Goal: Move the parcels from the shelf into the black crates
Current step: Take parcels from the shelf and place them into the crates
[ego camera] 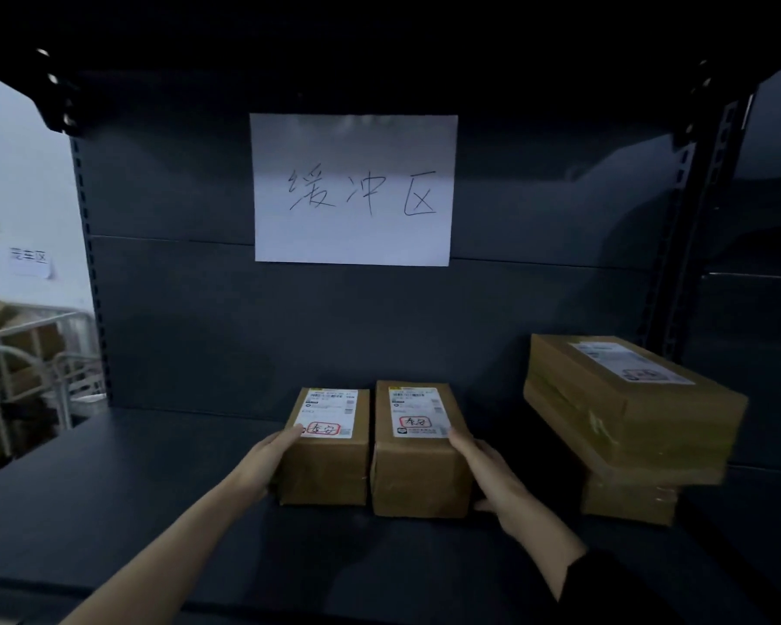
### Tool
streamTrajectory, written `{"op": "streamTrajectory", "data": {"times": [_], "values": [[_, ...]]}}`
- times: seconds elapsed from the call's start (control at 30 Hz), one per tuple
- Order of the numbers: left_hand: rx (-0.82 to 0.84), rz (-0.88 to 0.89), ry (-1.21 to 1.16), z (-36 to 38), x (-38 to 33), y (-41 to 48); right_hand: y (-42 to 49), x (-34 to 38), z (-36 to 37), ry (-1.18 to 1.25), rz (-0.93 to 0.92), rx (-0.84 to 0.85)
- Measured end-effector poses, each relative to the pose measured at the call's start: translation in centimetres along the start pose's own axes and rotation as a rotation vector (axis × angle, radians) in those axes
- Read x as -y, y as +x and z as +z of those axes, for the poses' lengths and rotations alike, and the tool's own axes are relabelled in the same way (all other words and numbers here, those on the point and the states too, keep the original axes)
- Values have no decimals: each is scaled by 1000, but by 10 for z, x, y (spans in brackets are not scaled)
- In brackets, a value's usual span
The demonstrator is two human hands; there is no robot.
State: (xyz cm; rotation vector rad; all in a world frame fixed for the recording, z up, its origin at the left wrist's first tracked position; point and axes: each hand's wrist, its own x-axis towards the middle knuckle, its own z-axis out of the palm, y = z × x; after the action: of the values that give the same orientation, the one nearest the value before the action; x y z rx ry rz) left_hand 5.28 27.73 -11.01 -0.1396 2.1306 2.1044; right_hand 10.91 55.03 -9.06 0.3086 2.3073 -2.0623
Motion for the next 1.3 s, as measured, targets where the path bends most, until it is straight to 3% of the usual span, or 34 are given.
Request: {"op": "streamTrajectory", "data": {"times": [0.17,0.63,0.83,1.3], "values": [[1,-21,-61,5,3,0,9,-3,-2,-7,19,32],[116,280,-44,3,0,-58,-22,-32,-14,30,-237,203],[40,315,-14,-3,11,-82,-30,-37,-10,34,-289,227],[-206,366,-50,-62,23,-160,-47,-31,58,41,-353,471]]}}
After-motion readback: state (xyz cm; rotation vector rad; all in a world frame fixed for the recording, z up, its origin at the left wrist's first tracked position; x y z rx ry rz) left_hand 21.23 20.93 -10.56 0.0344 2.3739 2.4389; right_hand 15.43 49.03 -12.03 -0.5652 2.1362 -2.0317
